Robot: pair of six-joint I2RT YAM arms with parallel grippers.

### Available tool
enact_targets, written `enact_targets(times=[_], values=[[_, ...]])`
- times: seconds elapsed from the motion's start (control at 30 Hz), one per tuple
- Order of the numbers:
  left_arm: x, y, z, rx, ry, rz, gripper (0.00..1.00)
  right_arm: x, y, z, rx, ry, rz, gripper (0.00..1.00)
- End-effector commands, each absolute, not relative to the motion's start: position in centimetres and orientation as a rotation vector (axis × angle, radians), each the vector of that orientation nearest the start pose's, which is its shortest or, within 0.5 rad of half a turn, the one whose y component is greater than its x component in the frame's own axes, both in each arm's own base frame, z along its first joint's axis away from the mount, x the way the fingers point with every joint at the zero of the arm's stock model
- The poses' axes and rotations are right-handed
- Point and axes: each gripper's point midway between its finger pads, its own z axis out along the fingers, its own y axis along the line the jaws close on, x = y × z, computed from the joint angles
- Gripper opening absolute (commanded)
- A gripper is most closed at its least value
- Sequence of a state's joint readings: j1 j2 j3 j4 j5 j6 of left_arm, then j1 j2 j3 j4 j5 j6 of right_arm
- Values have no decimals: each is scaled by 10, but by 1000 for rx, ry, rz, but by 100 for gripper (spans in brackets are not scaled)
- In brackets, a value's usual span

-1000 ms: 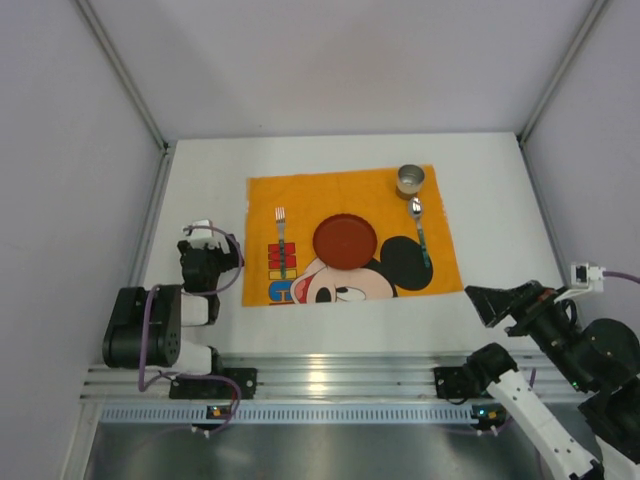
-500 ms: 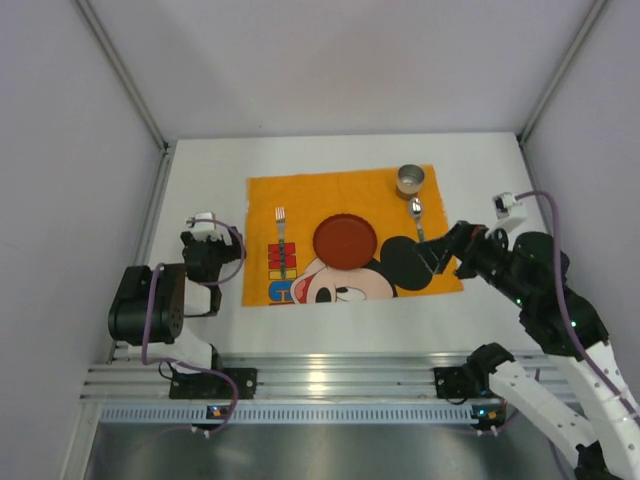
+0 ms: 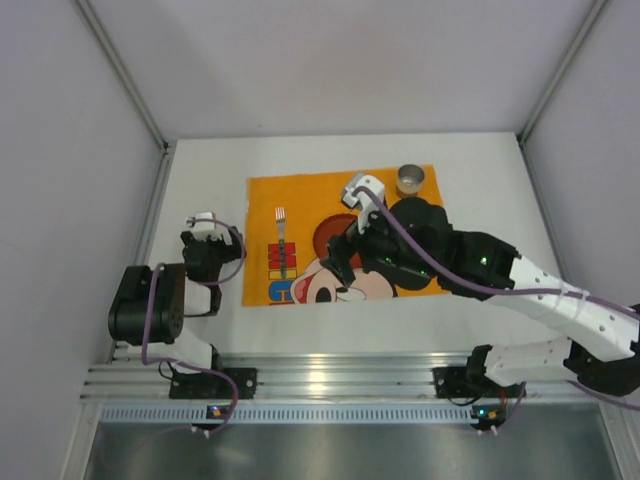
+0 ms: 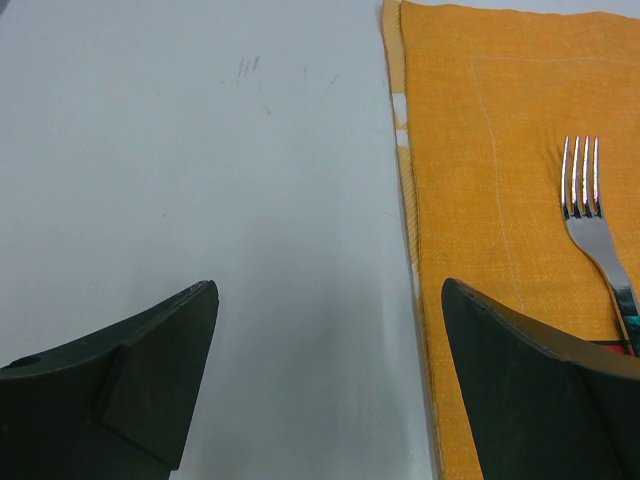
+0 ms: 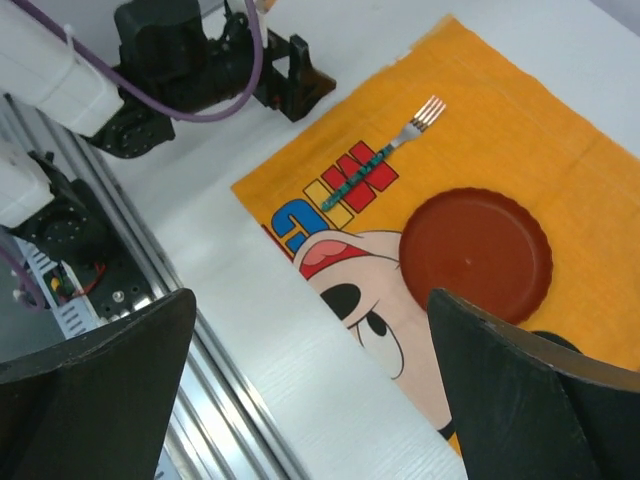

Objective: Set the dinner table for one person

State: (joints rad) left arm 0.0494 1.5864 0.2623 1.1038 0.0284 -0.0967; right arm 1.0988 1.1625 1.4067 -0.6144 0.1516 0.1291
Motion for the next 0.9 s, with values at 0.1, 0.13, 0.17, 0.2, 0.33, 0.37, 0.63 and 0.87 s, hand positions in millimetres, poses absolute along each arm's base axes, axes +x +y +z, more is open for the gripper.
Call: enact_targets(times=[0.1, 0.13, 0.17, 0.2, 0.33, 0.37, 0.63, 0.87], values=[[389, 9, 86, -87, 1695, -47, 98, 187, 276, 329, -644, 1908, 506, 100], [389, 9, 86, -88, 1693, -48, 99, 185, 272, 311, -623, 1951, 498, 100], [389, 9, 86, -87, 1695, -49, 98, 183, 265, 309, -594, 1950, 509, 100], [389, 9, 86, -87, 1695, -47, 99, 182, 261, 302, -581, 1957, 509, 100], [389, 10, 86, -88, 1694, -46, 99, 186, 228, 267, -355, 1955, 489, 100], [389, 10, 86, -88, 1694, -46, 98, 184, 217, 276, -321, 1902, 524, 100], [389, 9, 86, -88, 1695, -46, 99, 202, 174, 276, -145, 1771, 385, 100], [389, 9, 85, -87, 1698, -47, 99, 226, 187, 284, -347, 1813, 95, 100]])
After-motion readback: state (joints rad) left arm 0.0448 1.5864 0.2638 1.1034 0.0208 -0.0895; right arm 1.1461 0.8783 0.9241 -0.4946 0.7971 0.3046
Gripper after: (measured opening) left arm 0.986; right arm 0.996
